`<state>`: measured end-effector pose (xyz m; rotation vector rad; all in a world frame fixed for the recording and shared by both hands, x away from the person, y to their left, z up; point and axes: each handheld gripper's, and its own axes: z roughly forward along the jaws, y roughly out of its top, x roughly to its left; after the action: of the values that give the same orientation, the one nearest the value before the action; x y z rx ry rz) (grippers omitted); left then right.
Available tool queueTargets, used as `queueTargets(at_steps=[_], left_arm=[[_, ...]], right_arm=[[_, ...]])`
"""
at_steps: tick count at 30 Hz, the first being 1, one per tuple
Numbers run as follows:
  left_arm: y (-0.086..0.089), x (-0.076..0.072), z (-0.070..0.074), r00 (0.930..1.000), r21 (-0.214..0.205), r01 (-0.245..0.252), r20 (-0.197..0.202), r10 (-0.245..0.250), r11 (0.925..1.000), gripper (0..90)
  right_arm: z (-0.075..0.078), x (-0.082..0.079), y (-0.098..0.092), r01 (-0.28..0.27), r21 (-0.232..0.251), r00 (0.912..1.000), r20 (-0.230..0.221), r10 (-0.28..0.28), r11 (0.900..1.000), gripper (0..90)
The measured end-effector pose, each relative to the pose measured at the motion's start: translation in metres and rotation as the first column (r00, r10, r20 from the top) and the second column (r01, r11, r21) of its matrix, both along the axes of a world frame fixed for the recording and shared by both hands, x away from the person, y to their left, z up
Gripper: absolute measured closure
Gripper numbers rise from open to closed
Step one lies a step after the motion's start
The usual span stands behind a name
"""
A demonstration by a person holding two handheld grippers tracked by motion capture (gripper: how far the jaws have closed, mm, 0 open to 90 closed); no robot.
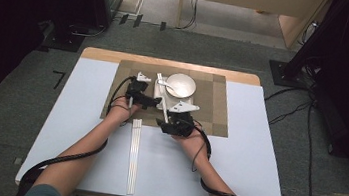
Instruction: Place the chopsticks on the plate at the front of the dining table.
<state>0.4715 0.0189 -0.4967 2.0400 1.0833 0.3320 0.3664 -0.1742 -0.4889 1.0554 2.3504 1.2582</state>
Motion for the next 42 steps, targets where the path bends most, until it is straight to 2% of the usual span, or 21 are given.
queueTargets(at_steps=[17,33,42], left_arm=[[-0.0019,-0.0013,-0.0001,0.9999,0.007,-0.015,0.007,0.015,0.9999,8.4],[-0.0027,-0.0014,-0.0002,0.9999,0.016,-0.009,0.008,0.009,0.9998,8.4],[-0.0023,-0.0014,-0.0002,0.9999,0.011,-0.013,0.008,0.013,0.9999,8.4]], right_arm=[[-0.0014,-0.0008,0.0071,-0.008,-0.004,0.9999,0.007,0.008,1.0,44.6],[-0.0014,-0.0005,0.0088,-0.019,-0.007,0.9998,0.007,0.019,0.9998,44.1],[-0.0029,0.0,0.0073,-0.014,0.009,0.9999,0.0,0.014,0.9999,42.9]])
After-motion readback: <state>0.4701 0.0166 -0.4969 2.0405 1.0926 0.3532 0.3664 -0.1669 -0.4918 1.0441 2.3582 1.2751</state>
